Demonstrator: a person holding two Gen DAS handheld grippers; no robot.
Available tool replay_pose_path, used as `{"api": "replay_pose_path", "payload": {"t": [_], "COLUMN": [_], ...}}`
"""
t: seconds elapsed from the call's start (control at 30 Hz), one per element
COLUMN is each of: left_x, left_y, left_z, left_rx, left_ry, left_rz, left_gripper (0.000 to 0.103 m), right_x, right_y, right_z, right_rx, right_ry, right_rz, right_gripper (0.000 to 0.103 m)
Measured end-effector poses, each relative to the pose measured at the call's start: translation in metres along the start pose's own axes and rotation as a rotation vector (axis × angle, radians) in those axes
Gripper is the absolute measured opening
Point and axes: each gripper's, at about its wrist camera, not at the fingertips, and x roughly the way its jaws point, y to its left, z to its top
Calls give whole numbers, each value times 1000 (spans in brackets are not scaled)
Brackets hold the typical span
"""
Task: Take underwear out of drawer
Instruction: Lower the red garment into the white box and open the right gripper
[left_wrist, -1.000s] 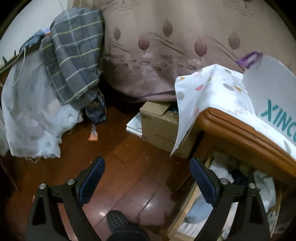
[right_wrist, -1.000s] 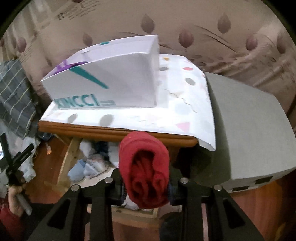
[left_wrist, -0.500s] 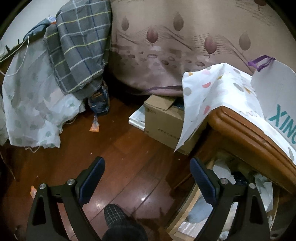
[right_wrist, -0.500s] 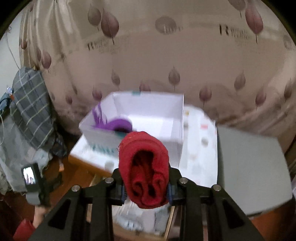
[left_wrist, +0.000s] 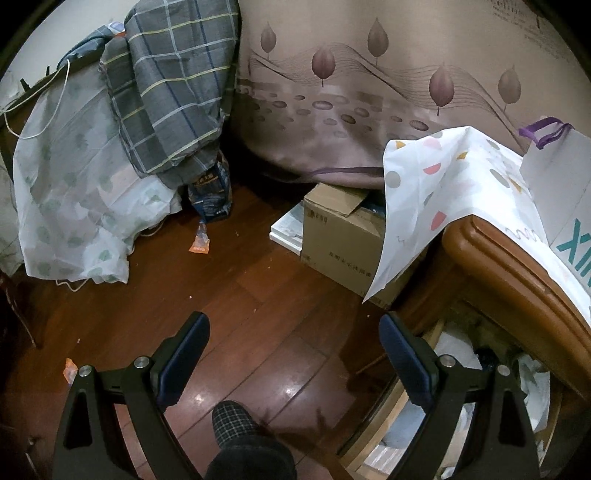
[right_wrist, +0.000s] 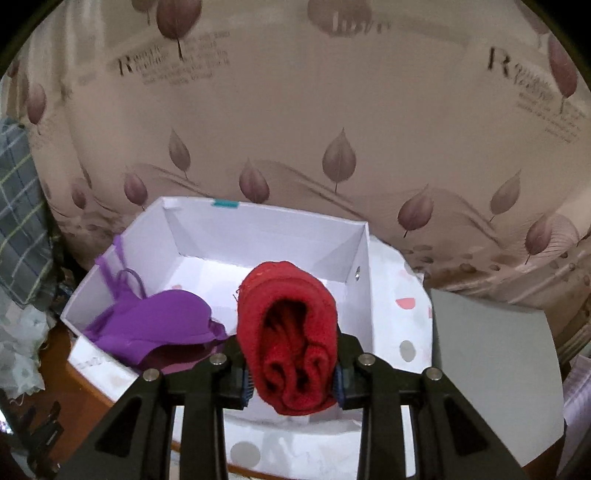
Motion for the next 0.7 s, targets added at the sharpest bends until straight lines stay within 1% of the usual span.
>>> {"api": "replay_pose_path", "payload": {"t": [0.13,0.23,0.33,0.37,0.4,0.47,0.6,0.7], "left_x": [1,1,3,2,1,0,-1,-4], "left_y": [-1,-5,-8,-9,-9,-10,-13,-18], "left_z": [1,0,0,0,-1,-1,-1,-2], "left_rx": [6,18,27,29,32,36,44,66], "left_ry": [-1,-1,4,2,-1,-6,-5,-14], "left_rz": [-3,-7,-11,-17,-18,-23,-49,-69], "left_gripper": [92,92,92,92,92,92,92,92], "right_x": [25,40,46,47,47,43,31,6], "right_y": [4,2,0,-1,-1,0,-1,-2], "right_z": [-3,-8,-13,-15,-16,-18,-15,-14], "right_rx": [14,24,39,37,36,25,-1,-7], "right_ry": [42,83,99,104,106,88,68,37], "right_rz": [-23,-15,-16,-17,-20,-29,-37,-15], "right_gripper": [32,33,39,44,51,58,58,58]}}
